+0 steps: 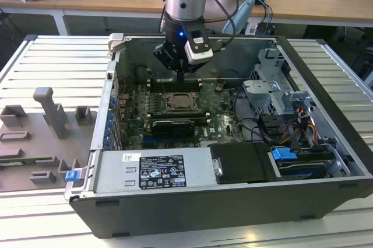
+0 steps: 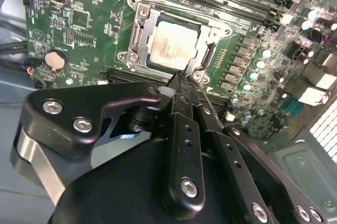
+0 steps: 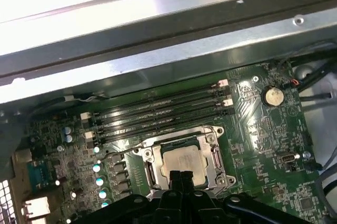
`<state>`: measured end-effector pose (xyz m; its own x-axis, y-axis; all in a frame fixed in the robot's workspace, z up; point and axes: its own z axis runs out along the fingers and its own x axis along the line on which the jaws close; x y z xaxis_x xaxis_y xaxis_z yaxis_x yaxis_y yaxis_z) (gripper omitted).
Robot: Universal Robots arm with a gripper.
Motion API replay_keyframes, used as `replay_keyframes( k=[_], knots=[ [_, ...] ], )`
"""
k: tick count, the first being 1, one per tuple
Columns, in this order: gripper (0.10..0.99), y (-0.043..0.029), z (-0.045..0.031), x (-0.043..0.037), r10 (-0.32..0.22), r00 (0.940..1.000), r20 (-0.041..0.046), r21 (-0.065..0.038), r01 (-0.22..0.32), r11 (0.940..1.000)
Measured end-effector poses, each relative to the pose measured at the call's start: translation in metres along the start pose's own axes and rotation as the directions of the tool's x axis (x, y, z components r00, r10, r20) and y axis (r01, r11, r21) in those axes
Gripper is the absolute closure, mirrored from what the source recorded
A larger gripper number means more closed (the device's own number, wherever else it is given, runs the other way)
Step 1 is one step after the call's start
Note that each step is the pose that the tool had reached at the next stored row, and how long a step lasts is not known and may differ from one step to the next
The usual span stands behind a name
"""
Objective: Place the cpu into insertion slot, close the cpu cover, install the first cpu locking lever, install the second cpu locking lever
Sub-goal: 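Install the first cpu locking lever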
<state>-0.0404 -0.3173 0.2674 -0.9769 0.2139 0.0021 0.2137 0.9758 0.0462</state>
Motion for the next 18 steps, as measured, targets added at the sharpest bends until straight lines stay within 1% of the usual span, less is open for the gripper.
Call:
replay_keyframes(
  k=[2, 10, 13, 18],
  knots=[
    [0.980, 0.0000, 0.0000, 0.0000, -0.021, 0.9998, -0.0010, 0.000, 0.021, 0.9998],
    [0.980, 0.0000, 0.0000, 0.0000, -0.072, 0.9974, -0.0033, 0.000, 0.072, 0.9974],
    [0.980, 0.0000, 0.0000, 0.0000, -0.090, 0.9959, -0.0042, 0.000, 0.090, 0.9959],
    [0.980, 0.0000, 0.0000, 0.0000, -0.130, 0.9915, -0.0061, 0.000, 0.130, 0.9915]
  ],
)
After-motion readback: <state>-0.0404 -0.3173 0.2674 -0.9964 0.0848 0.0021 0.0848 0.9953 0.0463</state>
